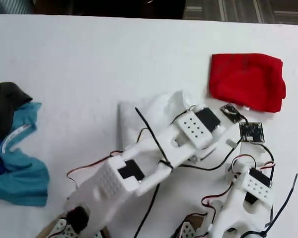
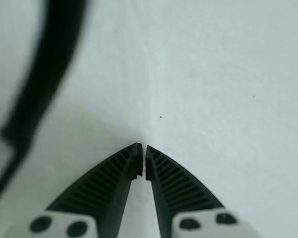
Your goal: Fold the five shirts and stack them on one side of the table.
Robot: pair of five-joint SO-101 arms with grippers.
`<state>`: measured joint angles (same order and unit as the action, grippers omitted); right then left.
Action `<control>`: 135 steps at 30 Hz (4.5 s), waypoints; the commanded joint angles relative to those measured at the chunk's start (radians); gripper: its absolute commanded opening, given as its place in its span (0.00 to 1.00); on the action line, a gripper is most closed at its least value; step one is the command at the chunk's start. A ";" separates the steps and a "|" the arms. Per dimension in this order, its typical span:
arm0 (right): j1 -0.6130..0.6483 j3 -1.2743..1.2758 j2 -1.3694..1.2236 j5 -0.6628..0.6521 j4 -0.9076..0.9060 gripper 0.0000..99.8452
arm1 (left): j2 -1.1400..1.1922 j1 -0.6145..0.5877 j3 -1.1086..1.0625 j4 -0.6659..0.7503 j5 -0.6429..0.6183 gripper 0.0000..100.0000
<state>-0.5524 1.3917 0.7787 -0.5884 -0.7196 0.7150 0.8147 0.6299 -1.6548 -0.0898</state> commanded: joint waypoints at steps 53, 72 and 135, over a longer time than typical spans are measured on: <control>0.567 -1.051 -0.378 0.339 -0.570 0.02 | -0.126 -0.672 -0.404 0.572 0.080 0.03; 0.585 -1.151 -0.992 0.333 -0.168 0.02 | -0.115 -0.684 -0.383 0.534 0.077 0.03; 0.757 -1.717 -1.531 0.503 -0.829 0.02 | -0.766 -0.907 -0.601 0.203 0.146 0.03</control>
<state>0.2256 -0.2624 -0.6912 -0.0744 -1.5251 0.0414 -0.0844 0.0760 -1.4691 0.0238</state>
